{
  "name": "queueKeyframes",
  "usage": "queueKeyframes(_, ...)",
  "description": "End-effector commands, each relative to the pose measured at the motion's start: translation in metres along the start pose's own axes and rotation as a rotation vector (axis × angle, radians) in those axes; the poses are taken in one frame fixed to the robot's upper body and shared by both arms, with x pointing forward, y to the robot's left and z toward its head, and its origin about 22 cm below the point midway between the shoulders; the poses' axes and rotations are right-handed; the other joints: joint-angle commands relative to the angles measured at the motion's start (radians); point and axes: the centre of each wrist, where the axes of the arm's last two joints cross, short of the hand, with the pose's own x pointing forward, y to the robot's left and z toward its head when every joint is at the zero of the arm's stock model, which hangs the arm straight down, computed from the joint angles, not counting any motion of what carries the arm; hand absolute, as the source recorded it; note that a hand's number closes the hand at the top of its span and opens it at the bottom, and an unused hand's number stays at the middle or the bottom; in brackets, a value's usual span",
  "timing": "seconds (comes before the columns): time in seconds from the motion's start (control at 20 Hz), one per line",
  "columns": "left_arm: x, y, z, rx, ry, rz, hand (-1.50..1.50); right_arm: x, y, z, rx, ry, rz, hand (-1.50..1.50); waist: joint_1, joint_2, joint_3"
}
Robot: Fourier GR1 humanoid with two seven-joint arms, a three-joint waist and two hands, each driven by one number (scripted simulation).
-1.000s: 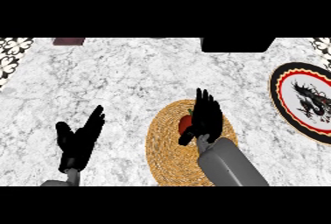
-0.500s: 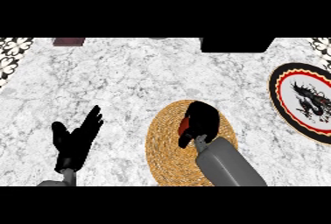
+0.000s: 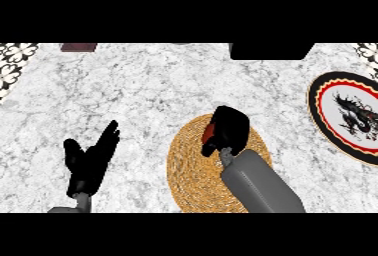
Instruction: Pick the bell pepper from the placemat and place it in the plate
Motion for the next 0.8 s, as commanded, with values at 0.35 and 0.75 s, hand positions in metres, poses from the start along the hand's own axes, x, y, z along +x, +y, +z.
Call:
queueKeyframes(0.35, -0.015, 0.009, 0.002, 0.016, 0.035, 0.023, 0.0, 0.01, -0.039, 0.005, -0.525, -0.018, -0.275, 1.5, -0.019, 0.0, -0.004)
queueKeyframes(0.75, -0.024, -0.002, 0.006, 0.032, 0.033, 0.016, 0.0, -0.036, -0.075, -0.009, -0.71, 0.097, -0.49, 1.5, -0.025, 0.001, -0.003)
